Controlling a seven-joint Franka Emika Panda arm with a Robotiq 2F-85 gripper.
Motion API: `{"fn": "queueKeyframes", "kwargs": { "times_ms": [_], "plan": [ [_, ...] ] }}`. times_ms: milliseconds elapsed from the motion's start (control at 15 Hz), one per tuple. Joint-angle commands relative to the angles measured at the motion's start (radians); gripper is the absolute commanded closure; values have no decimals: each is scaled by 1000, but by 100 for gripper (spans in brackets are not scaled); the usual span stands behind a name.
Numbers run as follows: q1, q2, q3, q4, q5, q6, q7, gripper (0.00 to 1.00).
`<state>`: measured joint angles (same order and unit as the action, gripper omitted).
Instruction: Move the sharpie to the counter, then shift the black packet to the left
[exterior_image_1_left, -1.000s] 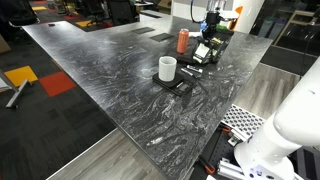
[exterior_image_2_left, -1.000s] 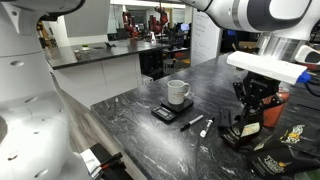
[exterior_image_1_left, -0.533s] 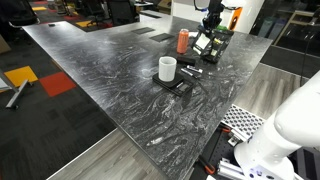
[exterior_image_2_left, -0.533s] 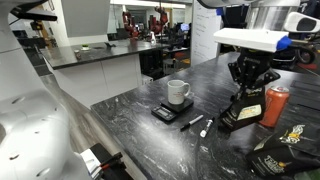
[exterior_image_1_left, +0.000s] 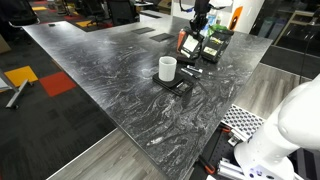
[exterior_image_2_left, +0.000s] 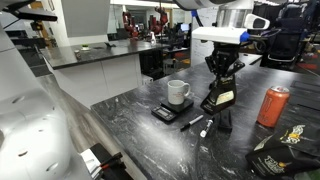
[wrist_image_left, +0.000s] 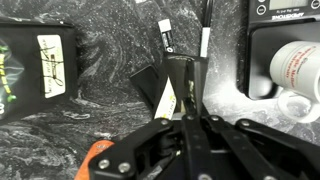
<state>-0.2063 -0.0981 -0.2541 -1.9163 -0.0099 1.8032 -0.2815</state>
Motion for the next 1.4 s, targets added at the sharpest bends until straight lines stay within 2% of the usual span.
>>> {"fn": "queueKeyframes", "kwargs": {
  "times_ms": [0,533,1333],
  "plan": [
    [22,22,24,-23,17,-1,-23,100],
    [65,78,73,-24,103,23,-18,100],
    [70,158,94,10,-21,137,39,100]
  ]
}}
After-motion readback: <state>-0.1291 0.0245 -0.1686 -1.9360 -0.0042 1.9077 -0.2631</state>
